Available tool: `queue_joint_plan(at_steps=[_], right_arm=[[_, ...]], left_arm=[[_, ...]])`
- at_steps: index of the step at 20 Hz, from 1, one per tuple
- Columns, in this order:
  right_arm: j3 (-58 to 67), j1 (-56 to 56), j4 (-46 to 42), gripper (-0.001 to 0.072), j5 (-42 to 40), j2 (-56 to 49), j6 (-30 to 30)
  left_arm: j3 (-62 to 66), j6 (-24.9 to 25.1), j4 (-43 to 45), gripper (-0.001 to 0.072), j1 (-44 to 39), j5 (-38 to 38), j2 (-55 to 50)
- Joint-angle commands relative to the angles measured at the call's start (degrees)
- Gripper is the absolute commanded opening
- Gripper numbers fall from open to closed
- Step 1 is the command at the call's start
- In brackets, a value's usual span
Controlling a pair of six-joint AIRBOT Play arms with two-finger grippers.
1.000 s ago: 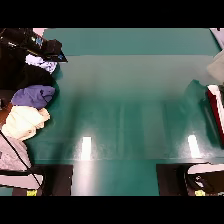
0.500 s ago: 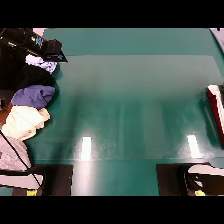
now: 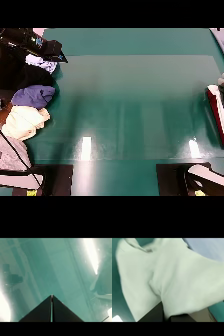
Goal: Fold the shirts.
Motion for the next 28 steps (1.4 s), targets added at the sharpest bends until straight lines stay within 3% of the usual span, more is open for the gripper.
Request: queue_joint_plan(at_steps=[1,4,8,9,10,11,12,15,17,21,24,25,28], right_arm=[[-8.6,0.0,-10.3,0.0017,1.4,4.1,4.7],[-14.1,0.0,-10.8,0.0017,1.8,4.8,4.7],[-16.2,0.0,-19.2,0.0021,3.2,4.9,10.8],[-16.2,0.0,-21.0,0.0072,3.5,4.9,12.0],[-16.2,0.0,-22.1,0.0306,3.7,4.9,12.1],[-16.1,0.0,-22.4,0.0621,3.7,4.9,12.1],[-15.8,0.0,-22.4,0.0713,3.8,4.9,12.1],[-12.0,0.3,-19.3,0.0709,3.5,4.9,15.5],[-7.9,1.7,-10.3,0.0649,1.1,4.8,15.7],[-0.3,9.7,7.6,0.0649,-0.2,4.9,15.7],[3.6,20.0,10.8,0.0649,1.0,4.9,15.6],[4.6,23.9,10.8,0.0615,1.1,4.9,15.6],[7.0,34.2,10.8,0.0150,1.4,4.9,15.5]], left_arm=[[0.0,0.9,0.0,0.0023,0.0,-0.1,0.0],[0.0,1.0,0.0,0.0022,0.0,-0.3,0.0],[0.0,1.0,0.0,0.0022,0.0,-0.3,0.0],[0.0,1.0,0.0,0.0022,0.0,-0.3,0.0],[0.0,1.1,0.0,0.0022,0.0,-0.3,0.0],[0.0,1.5,-0.1,0.0023,0.0,-0.3,0.0],[0.0,1.8,0.0,0.0023,0.0,-0.3,0.0],[0.0,2.0,-0.1,0.0023,0.0,-0.3,0.0],[0.0,2.0,-0.1,0.0023,0.0,-0.2,0.0],[0.0,2.0,0.0,0.0023,0.0,0.7,0.0],[0.0,2.0,-0.2,0.0023,0.0,0.0,0.0],[0.0,2.0,-0.2,0.0023,0.0,0.3,0.0],[0.0,2.0,-0.2,0.0023,0.0,2.4,0.0]])
